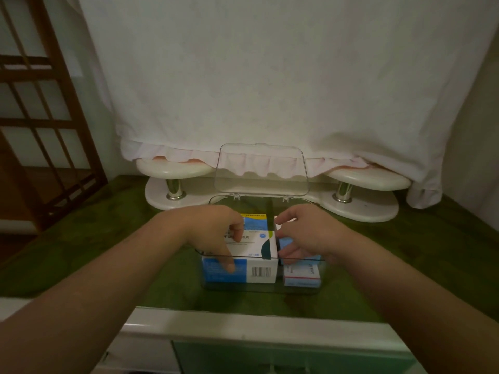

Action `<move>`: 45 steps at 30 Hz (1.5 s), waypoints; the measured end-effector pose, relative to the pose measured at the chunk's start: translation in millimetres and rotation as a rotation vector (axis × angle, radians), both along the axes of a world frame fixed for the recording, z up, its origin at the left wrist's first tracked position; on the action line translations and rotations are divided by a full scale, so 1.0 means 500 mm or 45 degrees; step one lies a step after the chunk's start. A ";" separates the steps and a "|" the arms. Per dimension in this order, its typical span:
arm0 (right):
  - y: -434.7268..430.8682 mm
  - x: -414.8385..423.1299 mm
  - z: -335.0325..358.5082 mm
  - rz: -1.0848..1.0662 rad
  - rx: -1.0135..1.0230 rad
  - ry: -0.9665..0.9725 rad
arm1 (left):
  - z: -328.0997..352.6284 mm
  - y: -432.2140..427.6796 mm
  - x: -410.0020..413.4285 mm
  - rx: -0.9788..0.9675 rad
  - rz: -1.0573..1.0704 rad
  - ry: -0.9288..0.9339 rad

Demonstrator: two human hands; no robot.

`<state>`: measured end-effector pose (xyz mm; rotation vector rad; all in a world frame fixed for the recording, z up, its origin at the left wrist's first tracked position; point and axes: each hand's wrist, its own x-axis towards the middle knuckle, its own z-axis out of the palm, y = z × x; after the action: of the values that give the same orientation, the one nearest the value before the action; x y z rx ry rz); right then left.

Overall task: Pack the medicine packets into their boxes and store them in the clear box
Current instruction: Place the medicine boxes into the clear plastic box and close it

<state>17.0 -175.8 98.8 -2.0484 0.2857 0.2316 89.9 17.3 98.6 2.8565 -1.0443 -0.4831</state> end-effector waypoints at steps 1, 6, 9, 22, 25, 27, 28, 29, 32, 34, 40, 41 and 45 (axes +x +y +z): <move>0.002 -0.003 0.001 0.016 -0.020 0.005 | 0.000 0.000 0.000 0.000 0.002 -0.003; 0.008 -0.012 0.003 0.042 -0.052 -0.007 | 0.001 -0.002 -0.002 0.011 0.008 -0.004; 0.007 -0.012 0.004 0.060 -0.048 -0.009 | 0.003 0.000 -0.003 0.013 0.001 -0.029; -0.102 0.020 0.023 -0.370 -0.069 -0.511 | 0.040 0.027 0.029 -0.810 0.298 -0.223; -0.131 0.052 0.000 -0.522 0.054 -0.556 | 0.017 0.037 0.078 -1.156 0.669 -0.255; -0.135 0.069 -0.012 -0.564 0.097 -0.529 | -0.003 0.038 0.107 -1.393 0.876 -0.040; -0.135 0.079 -0.018 -0.582 0.117 -0.510 | -0.013 0.034 0.116 -1.483 0.960 0.088; -0.134 0.089 -0.023 -0.604 0.137 -0.493 | -0.022 0.029 0.125 -1.545 1.030 0.199; -0.133 0.129 -0.039 -0.649 0.170 -0.413 | -0.044 0.013 0.151 -1.634 1.100 0.420; -0.133 0.152 -0.047 -0.605 0.184 -0.362 | -0.051 0.003 0.163 -1.677 1.082 0.555; -0.134 0.198 -0.045 -0.548 0.477 -0.275 | -0.043 -0.022 0.198 -1.858 1.122 0.759; -0.138 0.206 -0.042 -0.535 0.558 -0.294 | -0.038 -0.024 0.202 -1.885 1.137 0.778; -0.150 0.227 -0.023 -0.533 0.791 -0.281 | -0.021 -0.030 0.214 -1.893 1.162 0.785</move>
<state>130.6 -250.7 87.4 -1.3475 0.4349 -0.1522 196.7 2.4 88.1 1.3678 0.1500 -0.2420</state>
